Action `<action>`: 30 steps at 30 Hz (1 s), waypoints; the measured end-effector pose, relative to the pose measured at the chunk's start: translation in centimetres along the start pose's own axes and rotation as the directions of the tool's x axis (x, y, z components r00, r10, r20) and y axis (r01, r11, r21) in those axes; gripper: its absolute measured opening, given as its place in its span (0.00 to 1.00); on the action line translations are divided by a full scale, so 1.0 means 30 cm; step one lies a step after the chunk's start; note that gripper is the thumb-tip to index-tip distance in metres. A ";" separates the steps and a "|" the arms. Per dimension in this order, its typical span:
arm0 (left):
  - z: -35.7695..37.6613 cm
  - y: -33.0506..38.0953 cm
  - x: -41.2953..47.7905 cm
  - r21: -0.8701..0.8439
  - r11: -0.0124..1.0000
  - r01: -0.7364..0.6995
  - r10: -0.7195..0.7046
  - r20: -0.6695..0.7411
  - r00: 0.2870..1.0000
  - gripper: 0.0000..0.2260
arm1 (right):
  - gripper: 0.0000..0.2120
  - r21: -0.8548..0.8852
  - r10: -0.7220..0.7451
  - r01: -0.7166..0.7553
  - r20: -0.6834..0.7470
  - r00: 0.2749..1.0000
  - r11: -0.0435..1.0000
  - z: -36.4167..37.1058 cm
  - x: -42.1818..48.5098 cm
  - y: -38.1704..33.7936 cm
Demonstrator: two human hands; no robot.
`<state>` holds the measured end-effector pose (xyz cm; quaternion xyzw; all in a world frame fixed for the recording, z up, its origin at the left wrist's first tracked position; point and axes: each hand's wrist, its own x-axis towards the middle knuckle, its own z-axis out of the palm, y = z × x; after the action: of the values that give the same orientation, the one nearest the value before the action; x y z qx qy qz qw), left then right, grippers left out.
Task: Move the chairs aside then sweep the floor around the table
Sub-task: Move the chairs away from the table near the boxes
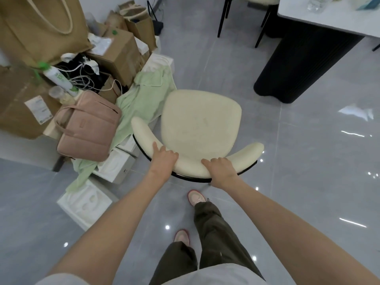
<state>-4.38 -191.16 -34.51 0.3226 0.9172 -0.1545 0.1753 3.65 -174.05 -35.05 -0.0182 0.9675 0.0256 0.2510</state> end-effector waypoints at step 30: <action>0.154 0.041 -0.403 0.066 0.997 -0.042 0.033 0.129 0.991 0.22 | 0.28 0.105 -0.087 0.075 0.115 0.990 0.992 0.133 -0.342 -0.249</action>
<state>6.27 -198.58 -33.73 0.3351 0.8921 -0.2029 0.2251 14.90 -181.04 -33.85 -0.0434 0.9492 -0.0325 0.3098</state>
